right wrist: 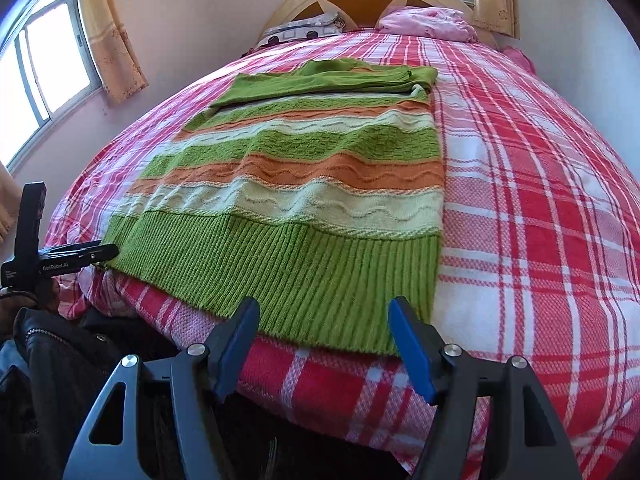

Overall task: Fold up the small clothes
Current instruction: 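Grasp the ribbed hem with the left gripper while the right gripper grasps it too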

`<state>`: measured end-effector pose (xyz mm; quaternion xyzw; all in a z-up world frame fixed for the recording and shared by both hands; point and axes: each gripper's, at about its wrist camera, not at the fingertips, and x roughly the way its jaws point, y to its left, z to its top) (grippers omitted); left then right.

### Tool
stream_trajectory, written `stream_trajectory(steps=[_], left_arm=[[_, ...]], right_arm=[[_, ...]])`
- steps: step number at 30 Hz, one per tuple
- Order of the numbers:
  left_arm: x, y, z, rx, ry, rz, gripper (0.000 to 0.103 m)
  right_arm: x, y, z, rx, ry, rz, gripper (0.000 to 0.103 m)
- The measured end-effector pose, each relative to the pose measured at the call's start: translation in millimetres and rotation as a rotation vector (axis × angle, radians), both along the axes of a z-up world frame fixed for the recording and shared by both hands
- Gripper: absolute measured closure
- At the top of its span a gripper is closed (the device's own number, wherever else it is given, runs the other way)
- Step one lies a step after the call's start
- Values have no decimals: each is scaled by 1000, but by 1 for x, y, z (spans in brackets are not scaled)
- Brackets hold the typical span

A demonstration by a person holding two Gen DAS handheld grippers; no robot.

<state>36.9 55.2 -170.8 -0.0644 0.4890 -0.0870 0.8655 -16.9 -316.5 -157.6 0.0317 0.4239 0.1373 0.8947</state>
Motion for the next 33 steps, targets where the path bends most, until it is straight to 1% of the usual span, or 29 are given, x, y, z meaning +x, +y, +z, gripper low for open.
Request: stream_trajectory(steps=[4, 6, 7, 8, 9, 10, 11, 13, 15, 18, 19, 20, 21, 23, 25, 26, 27, 28, 29, 30, 32, 33], left_arm=[[0, -2, -2, 2, -5, -2, 31], [-1, -3, -1, -4, -10, -11, 39], [-2, -4, 0, -4, -13, -20, 50], [-3, -7, 1, -1, -15, -30, 59], [-4, -8, 2, 0, -18, -39, 62], [-3, -9, 3, 3, -21, -45, 71], [-3, -10, 4, 9, -25, -49, 77], [-2, -8, 5, 2, -28, -49, 79], [-1, -5, 3, -5, -22, -42, 79], [0, -5, 3, -2, -20, -38, 78], [0, -6, 2, 4, -21, -35, 75], [0, -6, 2, 4, -22, -32, 75], [2, -5, 1, 3, -20, -29, 73], [2, -5, 0, -6, -23, -28, 68], [3, -4, 0, -15, -24, -28, 65], [3, -4, -1, -18, -26, -30, 64], [2, -4, -1, -23, -26, -34, 62], [3, -4, -1, -33, -28, -39, 60], [3, -4, -1, -37, -32, -42, 61], [3, -4, -1, -40, -35, -47, 62], [3, -2, 0, -56, -35, -57, 92], [3, 0, 3, -70, -45, -62, 92]], right_arm=[[3, -12, -4, 20, -3, -33, 35], [3, -16, -4, 41, -2, -39, 35], [4, -17, -3, 54, 1, -42, 35], [3, -18, -3, 67, 5, -40, 35], [4, -18, -3, 76, 8, -35, 35], [4, -17, -4, 81, 9, -32, 35], [4, -17, -4, 81, 7, -31, 35], [3, -20, -2, 88, -3, -39, 35], [2, -30, 5, 92, -35, -81, 35], [7, -42, -1, 91, -1, -125, 35], [8, -44, -4, 100, 11, -130, 35], [7, -44, -5, 100, 0, -128, 35], [7, -41, -4, 90, -3, -114, 38], [8, -35, -6, 106, 1, -83, 45], [7, -27, -7, 82, -10, -59, 46], [7, -25, -8, 74, -13, -51, 49], [7, -25, -9, 79, -12, -48, 61], [8, -26, -10, 87, -8, -48, 68], [9, -27, -12, 105, -3, -44, 81], [10, -31, -14, 141, 9, -39, 87], [10, -39, -14, 240, 22, -32, 92], [9, -42, -12, 267, 11, -32, 92]])
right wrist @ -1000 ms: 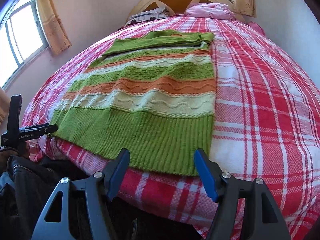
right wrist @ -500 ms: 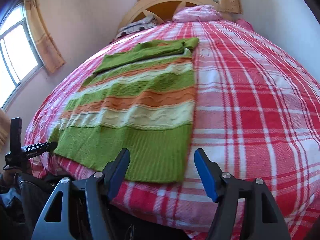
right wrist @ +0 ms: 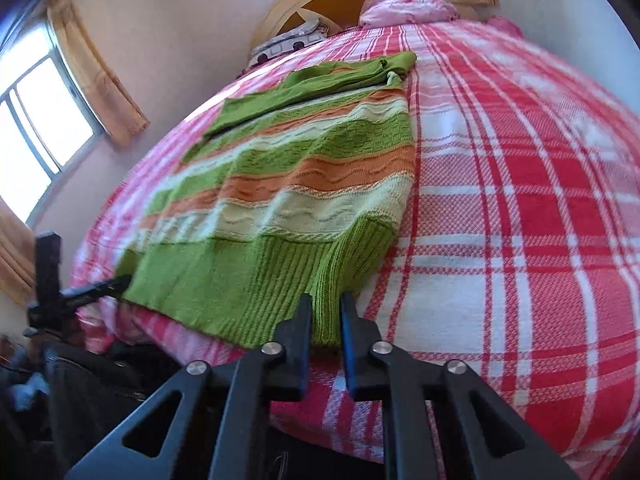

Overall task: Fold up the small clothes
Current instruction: 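Grasp the ribbed hem with the left gripper while the right gripper grasps it too, then lift the hem with both grippers and fold it over toward the collar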

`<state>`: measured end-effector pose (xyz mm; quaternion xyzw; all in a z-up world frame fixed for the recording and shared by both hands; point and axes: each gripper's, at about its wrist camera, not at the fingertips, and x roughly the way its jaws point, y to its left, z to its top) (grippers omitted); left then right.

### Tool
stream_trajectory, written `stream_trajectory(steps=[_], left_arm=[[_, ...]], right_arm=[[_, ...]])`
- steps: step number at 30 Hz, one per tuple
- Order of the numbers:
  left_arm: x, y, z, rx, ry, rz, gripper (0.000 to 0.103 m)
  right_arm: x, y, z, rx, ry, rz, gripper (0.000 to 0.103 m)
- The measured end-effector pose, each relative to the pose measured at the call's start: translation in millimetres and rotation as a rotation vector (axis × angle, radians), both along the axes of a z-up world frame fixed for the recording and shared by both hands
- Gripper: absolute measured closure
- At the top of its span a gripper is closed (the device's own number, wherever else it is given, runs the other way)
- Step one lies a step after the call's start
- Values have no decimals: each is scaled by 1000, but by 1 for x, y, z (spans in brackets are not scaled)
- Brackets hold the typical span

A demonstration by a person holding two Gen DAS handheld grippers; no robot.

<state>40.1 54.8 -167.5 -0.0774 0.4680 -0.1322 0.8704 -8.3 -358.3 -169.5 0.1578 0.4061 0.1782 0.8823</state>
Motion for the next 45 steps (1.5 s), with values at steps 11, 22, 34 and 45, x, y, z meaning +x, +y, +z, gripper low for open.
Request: stream_trajectory(steps=[11, 22, 34, 45], left_arm=[[4, 13, 48, -112, -175, -4, 93], [56, 17, 86, -192, -259, 30, 93], [127, 11, 115, -206, -329, 67, 93], [198, 17, 127, -208, -325, 100, 93]], right_arm=[[-5, -3, 43, 80, -181, -32, 95], [42, -7, 100, 53, -320, -67, 98], [121, -5, 140, 10, -376, -69, 99], [207, -7, 165, -30, -393, -89, 99]])
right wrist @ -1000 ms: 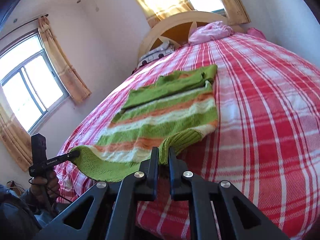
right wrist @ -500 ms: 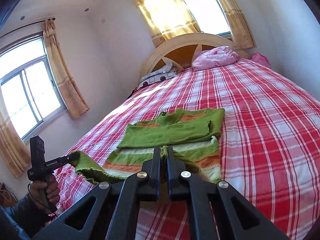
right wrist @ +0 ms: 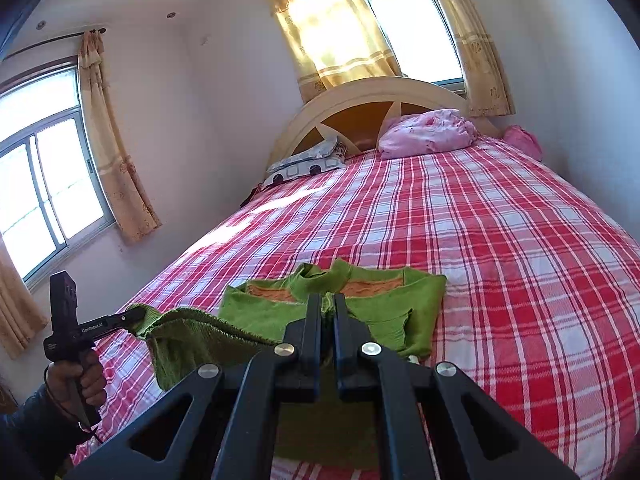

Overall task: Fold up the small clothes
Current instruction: 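Lift the hem with both grippers and fold it over toward the collar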

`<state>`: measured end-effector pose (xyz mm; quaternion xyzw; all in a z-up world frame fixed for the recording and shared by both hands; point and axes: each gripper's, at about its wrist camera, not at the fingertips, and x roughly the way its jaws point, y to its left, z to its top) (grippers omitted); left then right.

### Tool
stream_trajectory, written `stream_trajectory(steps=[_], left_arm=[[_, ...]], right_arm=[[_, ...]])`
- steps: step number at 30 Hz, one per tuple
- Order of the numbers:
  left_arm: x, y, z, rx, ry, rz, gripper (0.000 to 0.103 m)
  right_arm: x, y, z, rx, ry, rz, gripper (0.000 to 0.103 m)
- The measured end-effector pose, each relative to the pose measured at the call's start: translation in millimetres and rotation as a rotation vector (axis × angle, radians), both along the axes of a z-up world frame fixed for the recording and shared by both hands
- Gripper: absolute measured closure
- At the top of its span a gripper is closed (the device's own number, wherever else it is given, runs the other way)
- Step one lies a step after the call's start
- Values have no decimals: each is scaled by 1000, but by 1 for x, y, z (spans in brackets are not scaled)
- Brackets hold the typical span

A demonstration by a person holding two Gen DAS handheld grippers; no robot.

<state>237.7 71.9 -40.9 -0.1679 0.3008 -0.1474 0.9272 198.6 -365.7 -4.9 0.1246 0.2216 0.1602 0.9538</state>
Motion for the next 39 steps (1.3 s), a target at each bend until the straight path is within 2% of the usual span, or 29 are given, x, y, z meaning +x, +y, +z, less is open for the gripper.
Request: stream_trajectory(steps=[4, 11, 24, 26, 30, 31, 32, 33, 34, 35, 36, 37, 39], left_arm=[[28, 2, -1, -9, 13, 10, 93], [80, -4, -12, 8, 45, 14, 94], [165, -17, -64, 74, 162, 56, 93], [173, -16, -74, 86, 184, 79, 87], [183, -9, -90, 75, 214, 109, 84], [183, -8, -93, 61, 219, 113, 79], [180, -6, -92, 47, 218, 116, 75], [176, -5, -91, 37, 209, 114, 72], [171, -4, -88, 44, 197, 115, 62], [164, -3, -83, 65, 175, 117, 49], [157, -2, -78, 88, 148, 120, 42], [150, -1, -72, 118, 120, 128, 32], [143, 2, -65, 146, 81, 119, 29]], right_arm=[[33, 4, 1, -28, 14, -3, 99], [100, 3, -17, -52, 83, -28, 99], [224, 2, -84, -122, 263, -93, 99], [242, 3, -98, -138, 297, -89, 99], [266, 1, -116, -178, 319, -118, 98], [269, -3, -120, -168, 343, -122, 95], [268, -6, -121, -164, 345, -135, 82], [265, -10, -120, -153, 335, -139, 59], [258, -14, -117, -130, 317, -134, 50], [254, -17, -116, -115, 308, -127, 46], [249, -20, -115, -109, 303, -115, 46], [245, -20, -113, -118, 304, -108, 46], [241, -18, -112, -143, 313, -73, 46]])
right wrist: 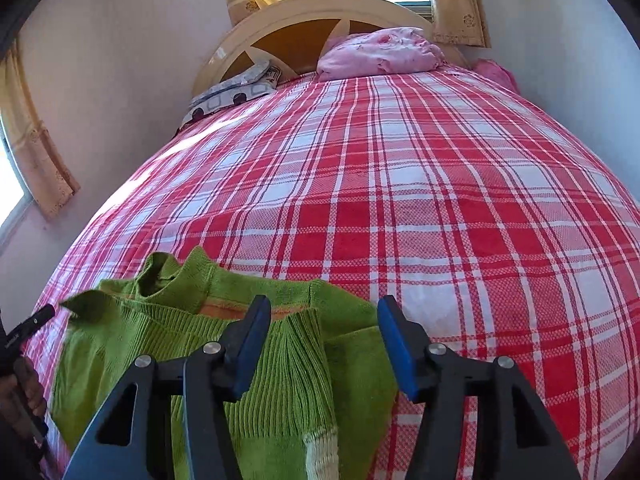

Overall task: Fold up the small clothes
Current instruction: 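Lift the hem with both grippers and fold it over toward the collar, then open both grippers to release the folded hem and withdraw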

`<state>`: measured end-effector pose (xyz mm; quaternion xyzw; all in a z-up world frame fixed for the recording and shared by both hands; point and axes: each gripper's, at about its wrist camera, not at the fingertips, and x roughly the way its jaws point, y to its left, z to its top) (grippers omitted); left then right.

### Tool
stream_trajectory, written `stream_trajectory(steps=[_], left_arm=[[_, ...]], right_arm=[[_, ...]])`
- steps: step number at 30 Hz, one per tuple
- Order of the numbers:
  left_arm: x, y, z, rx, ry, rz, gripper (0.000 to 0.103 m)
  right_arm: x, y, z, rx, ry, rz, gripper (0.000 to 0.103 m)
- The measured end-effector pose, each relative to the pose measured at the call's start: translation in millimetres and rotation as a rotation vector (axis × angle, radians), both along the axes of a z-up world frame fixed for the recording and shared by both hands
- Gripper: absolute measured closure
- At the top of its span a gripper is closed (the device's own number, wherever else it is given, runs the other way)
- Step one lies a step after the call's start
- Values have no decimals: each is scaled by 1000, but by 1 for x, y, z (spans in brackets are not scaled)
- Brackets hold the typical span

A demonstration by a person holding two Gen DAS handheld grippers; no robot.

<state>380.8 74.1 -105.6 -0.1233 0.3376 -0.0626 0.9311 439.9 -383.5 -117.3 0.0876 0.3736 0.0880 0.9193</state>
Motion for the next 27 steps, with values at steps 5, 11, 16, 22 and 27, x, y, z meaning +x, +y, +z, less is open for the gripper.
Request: stream_trajectory(steps=[5, 11, 16, 22, 27], left_arm=[[16, -10, 2, 95, 9, -85, 29], [50, -28, -15, 162, 73, -131, 44], [65, -41, -32, 233, 133, -169, 97], [53, -20, -23, 151, 62, -58, 98], [62, -14, -34, 135, 111, -10, 98]], right_arm=[[1, 18, -6, -78, 52, 88, 46], [12, 28, -28, -153, 134, 100, 55], [8, 39, -29, -210, 115, 138, 96], [0, 31, 0, -178, -7, 65, 97], [13, 34, -15, -225, 9, 17, 97]])
